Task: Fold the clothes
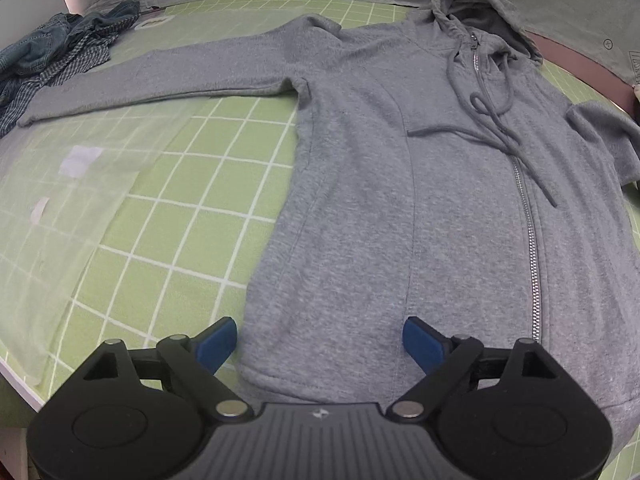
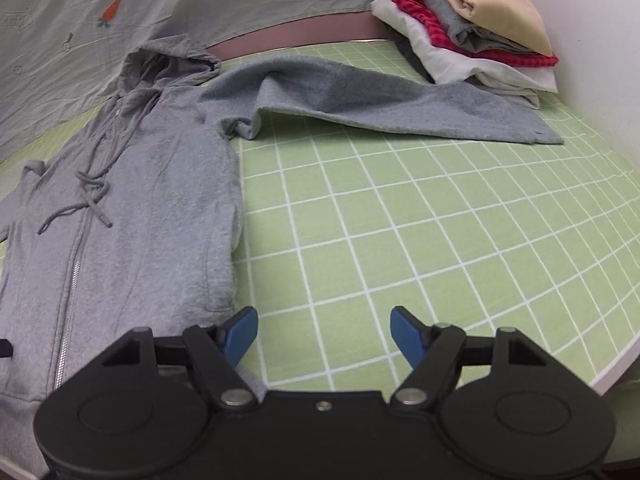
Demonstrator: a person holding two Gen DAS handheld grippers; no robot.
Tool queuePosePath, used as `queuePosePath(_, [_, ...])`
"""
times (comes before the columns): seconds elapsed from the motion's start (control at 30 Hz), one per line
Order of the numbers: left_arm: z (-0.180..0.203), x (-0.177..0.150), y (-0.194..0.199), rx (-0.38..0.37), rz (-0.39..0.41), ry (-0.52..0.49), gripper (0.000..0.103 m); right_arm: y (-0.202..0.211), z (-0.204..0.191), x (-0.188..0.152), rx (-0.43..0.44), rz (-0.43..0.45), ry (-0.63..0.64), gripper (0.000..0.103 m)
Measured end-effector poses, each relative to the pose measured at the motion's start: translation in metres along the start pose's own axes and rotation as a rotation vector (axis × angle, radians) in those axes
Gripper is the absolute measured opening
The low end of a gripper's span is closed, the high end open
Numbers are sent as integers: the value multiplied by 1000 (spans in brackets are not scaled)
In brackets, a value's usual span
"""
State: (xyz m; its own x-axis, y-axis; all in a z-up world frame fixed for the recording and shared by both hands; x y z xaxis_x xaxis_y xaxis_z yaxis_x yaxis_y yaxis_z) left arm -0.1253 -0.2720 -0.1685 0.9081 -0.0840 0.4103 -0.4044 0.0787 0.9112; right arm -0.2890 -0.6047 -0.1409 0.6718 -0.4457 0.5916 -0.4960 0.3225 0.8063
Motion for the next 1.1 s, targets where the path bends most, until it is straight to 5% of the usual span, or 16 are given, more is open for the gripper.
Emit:
queuePosePath(0.1, [3, -2, -3, 8, -5, -13, 100, -2, -12, -1, 87, -11, 34, 60])
queuePosePath(0.33, [-3, -1, -5, 3, -26, 15, 103, -3, -35, -7, 177, -44, 92, 55])
queuePosePath(0.53, [-3, -2, -2, 7, -15, 17, 103, -7, -46, -12, 144, -80, 180, 51])
queuePosePath(0.7, [-5, -1, 0, 1, -15, 4, 103, -3, -53, -13, 183, -85, 214, 6])
queuePosePath(1.1, [-8, -3, 1, -17, 7, -25, 103, 27, -19, -43, 59, -171, 125, 2])
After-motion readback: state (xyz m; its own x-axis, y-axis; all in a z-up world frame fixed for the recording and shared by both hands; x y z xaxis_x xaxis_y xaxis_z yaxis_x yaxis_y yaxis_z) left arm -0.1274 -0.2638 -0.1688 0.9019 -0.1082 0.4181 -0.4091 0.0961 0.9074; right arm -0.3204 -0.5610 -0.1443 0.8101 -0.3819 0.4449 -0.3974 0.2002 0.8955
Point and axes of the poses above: each gripper's, at about its wrist camera, not at the fingertips, and y roughly against the way its jaws point, z to its right, x to its top, the point moved 2 cm from there along -y, roughly the way its jaws point, and after that the axes turned 6 degrees about y, right-handed, at the moved point
